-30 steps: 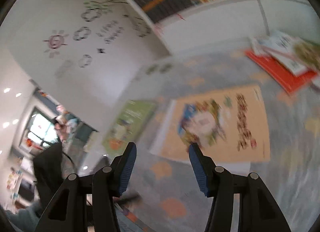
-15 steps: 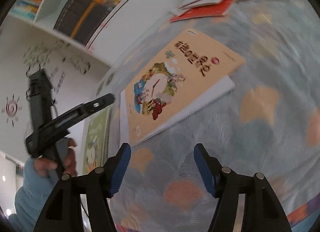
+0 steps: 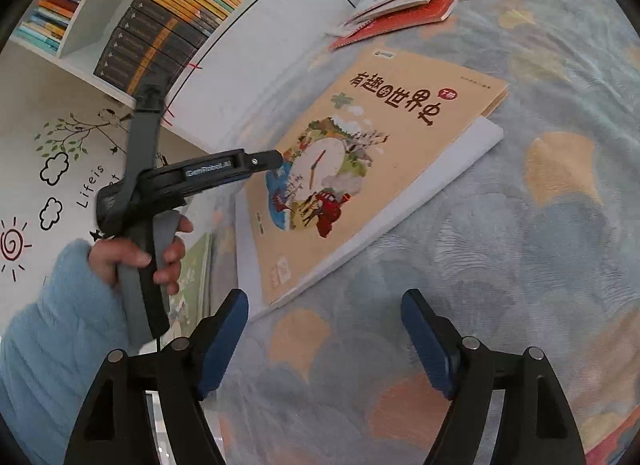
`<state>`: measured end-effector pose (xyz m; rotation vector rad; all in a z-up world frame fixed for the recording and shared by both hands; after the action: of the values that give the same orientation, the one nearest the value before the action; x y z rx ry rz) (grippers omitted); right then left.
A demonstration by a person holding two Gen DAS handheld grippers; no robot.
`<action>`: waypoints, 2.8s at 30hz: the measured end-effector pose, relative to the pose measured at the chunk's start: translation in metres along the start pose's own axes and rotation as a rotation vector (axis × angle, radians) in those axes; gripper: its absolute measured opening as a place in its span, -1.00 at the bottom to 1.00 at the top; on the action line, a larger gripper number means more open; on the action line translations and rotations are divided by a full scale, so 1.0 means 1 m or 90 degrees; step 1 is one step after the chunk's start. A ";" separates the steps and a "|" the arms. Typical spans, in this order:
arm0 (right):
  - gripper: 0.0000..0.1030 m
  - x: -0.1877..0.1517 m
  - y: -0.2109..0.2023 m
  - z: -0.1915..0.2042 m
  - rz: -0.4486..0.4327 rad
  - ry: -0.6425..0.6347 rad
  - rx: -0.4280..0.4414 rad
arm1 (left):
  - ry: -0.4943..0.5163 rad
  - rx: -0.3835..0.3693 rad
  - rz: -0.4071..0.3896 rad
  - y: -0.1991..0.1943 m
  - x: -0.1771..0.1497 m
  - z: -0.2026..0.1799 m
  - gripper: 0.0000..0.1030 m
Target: Organize books
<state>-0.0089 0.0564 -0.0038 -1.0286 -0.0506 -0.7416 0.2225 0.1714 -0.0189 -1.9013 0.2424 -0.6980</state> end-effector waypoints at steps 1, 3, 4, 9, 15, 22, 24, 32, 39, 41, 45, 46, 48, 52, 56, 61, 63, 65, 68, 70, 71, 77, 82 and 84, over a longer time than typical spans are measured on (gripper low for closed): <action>0.57 0.001 0.001 0.001 -0.005 0.005 0.002 | -0.003 -0.007 0.003 0.000 -0.001 0.001 0.23; 0.59 0.004 0.005 0.003 -0.012 0.011 0.018 | 0.023 -0.017 0.023 0.000 -0.009 -0.003 0.24; 0.59 0.005 0.008 0.004 -0.014 0.012 0.026 | 0.037 -0.017 0.033 0.000 -0.012 -0.006 0.25; 0.70 0.022 0.020 0.008 -0.020 0.018 0.038 | 0.054 -0.012 0.068 -0.002 -0.031 -0.021 0.26; 0.69 0.043 0.009 -0.026 0.023 0.061 0.071 | 0.059 -0.026 0.053 -0.008 -0.076 -0.053 0.26; 0.46 0.049 -0.007 -0.045 0.030 -0.057 -0.025 | -0.002 -0.005 0.021 -0.011 -0.122 -0.104 0.26; 0.46 0.049 -0.012 -0.052 0.040 -0.077 -0.021 | -0.036 -0.005 0.007 -0.014 -0.140 -0.119 0.22; 0.40 0.055 -0.028 -0.113 0.158 0.025 0.141 | -0.137 -0.059 -0.030 -0.021 -0.195 -0.168 0.32; -0.02 0.056 -0.025 -0.119 0.213 -0.022 0.130 | -0.265 -0.050 -0.062 -0.021 -0.177 -0.147 0.42; -0.04 0.052 -0.028 -0.105 0.194 -0.103 0.082 | -0.258 -0.022 -0.050 -0.017 -0.169 -0.149 0.39; -0.09 0.035 -0.035 -0.072 0.152 -0.313 -0.046 | -0.243 0.040 -0.041 -0.008 -0.162 -0.159 0.39; -0.09 0.033 -0.038 -0.068 0.144 -0.337 -0.057 | -0.240 0.048 -0.043 -0.009 -0.163 -0.159 0.34; -0.16 0.036 -0.043 -0.066 0.136 -0.338 -0.052 | -0.257 0.040 -0.054 -0.012 -0.164 -0.156 0.20; -0.45 0.049 -0.050 -0.062 0.099 -0.345 -0.057 | -0.280 0.022 -0.073 -0.021 -0.170 -0.150 0.02; -0.46 0.050 -0.051 -0.050 0.082 -0.362 -0.045 | -0.270 0.024 -0.072 -0.023 -0.173 -0.150 0.02; -0.47 0.048 -0.046 -0.058 0.095 -0.359 -0.060 | -0.269 0.026 -0.067 -0.021 -0.173 -0.150 0.02; -0.47 0.045 -0.041 -0.060 0.103 -0.363 -0.075 | -0.262 0.033 -0.065 -0.018 -0.170 -0.151 0.02; -0.48 0.043 -0.035 -0.063 0.113 -0.365 -0.088 | -0.263 0.039 -0.065 -0.017 -0.168 -0.151 0.01; -0.47 0.040 -0.029 -0.066 0.125 -0.364 -0.097 | -0.262 0.051 -0.063 -0.015 -0.167 -0.152 0.01; -0.47 0.040 -0.029 -0.066 0.129 -0.362 -0.096 | -0.262 0.058 -0.061 -0.014 -0.167 -0.152 0.03; -0.45 0.041 -0.028 -0.067 0.131 -0.360 -0.094 | -0.262 0.060 -0.059 -0.014 -0.166 -0.152 0.05; -0.41 0.041 -0.029 -0.066 0.134 -0.365 -0.095 | -0.251 0.069 -0.042 -0.009 -0.162 -0.156 0.24; -0.14 0.036 -0.026 -0.061 0.141 -0.381 -0.097 | -0.236 0.042 -0.027 -0.001 -0.156 -0.162 0.70; -0.02 0.033 -0.024 -0.058 0.141 -0.394 -0.102 | -0.227 0.048 -0.023 0.002 -0.155 -0.162 0.70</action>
<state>-0.0146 -0.0147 -0.0048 -1.3632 -0.4093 -0.2085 0.0052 0.1174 -0.0298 -1.9237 -0.0437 -0.3758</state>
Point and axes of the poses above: each gripper's, at about its wrist camera, not at the fingertips, and y roughly the way its jaws point, z to its left, x to its top, the point moved 5 cm from there along y, roughly the way its jaws point, and after that the axes turned 9 degrees about -x, right-handed, at the moved point
